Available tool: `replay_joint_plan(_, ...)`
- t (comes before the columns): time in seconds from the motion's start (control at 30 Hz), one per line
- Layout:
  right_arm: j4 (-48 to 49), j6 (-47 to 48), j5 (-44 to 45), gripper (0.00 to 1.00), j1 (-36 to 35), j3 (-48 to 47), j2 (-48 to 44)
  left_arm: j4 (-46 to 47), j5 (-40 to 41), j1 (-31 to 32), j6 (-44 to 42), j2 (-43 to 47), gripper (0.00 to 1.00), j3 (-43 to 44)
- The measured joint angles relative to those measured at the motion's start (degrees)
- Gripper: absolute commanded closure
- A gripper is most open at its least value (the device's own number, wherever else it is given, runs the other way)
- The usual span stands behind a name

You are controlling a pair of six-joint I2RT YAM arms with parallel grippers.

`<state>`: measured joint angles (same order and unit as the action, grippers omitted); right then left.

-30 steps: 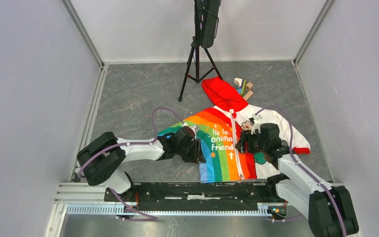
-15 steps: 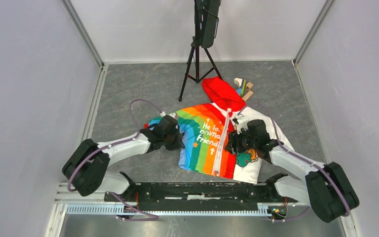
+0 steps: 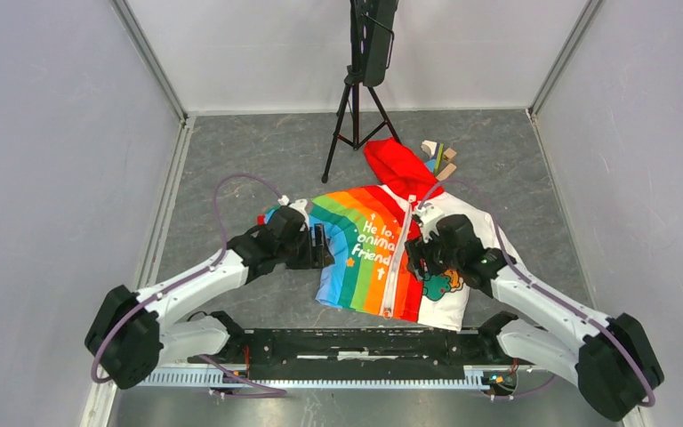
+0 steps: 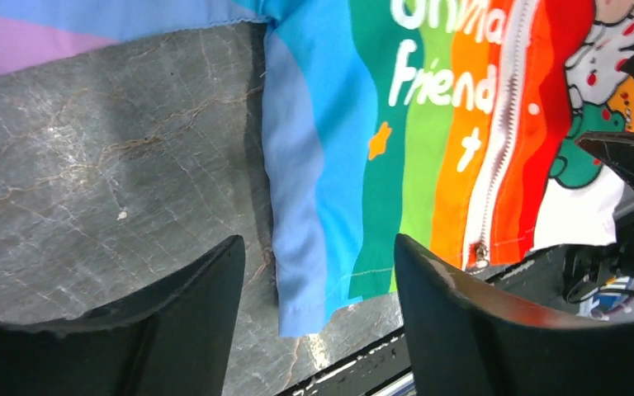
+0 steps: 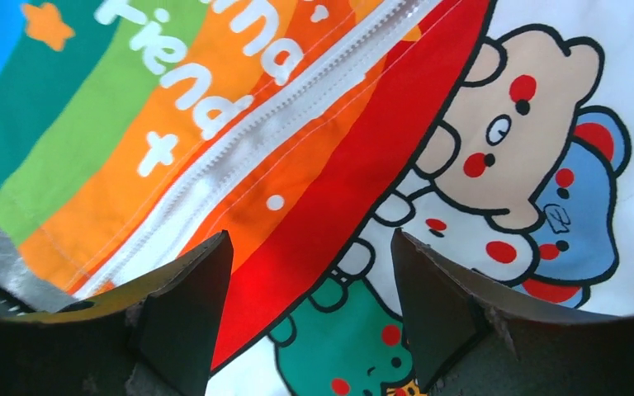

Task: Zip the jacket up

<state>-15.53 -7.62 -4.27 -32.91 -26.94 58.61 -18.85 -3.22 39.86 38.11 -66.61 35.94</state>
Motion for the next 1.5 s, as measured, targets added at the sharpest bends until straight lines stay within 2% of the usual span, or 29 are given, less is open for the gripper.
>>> replay_joint_plan(0.13,-1.73,-3.54,-4.07,0.31,-0.04,-0.04,-3.50,-1.62,-2.54,0.00,-1.03,3.23,0.13,1.40)
replay_joint_plan(0.27,-1.86,-13.27,-9.14,0.28,-2.54,0.20,-3.69,1.46,-8.74,0.28,-0.48,3.26,0.13,1.97)
replay_joint_plan(0.37,-2.86,-21.35,-8.13,0.28,-6.54,0.55,-4.37,5.57,-11.91,2.25,1.09,2.27,0.15,1.92)
replay_joint_plan(0.43,-4.55,-27.67,-5.05,0.34,-10.03,0.59,-5.49,7.80,-12.90,4.07,2.10,1.18,0.17,1.92)
replay_joint_plan(0.57,-7.72,-37.29,1.46,0.55,-14.84,0.59,-5.86,12.52,-14.12,7.30,4.17,-0.83,0.19,0.57)
replay_joint_plan(0.7,-9.79,-44.78,6.45,0.62,-18.91,0.52,-2.62,16.37,-14.95,9.03,6.03,-0.85,0.19,-2.23)
replay_joint_plan(0.9,-14.47,-50.05,12.87,0.63,-23.76,-3.43,5.25,19.32,-14.91,9.42,6.97,2.58,0.19,-5.81)
replay_joint_plan(1.07,-17.18,-51.30,17.09,0.59,-26.40,-10.25,12.00,20.09,-14.86,9.42,6.97,6.58,0.18,-8.11)
replay_joint_plan(1.5,-19.69,-52.65,21.11,0.59,-27.80,-14.38,22.08,19.43,-14.36,9.42,6.78,10.58,0.15,-10.19)
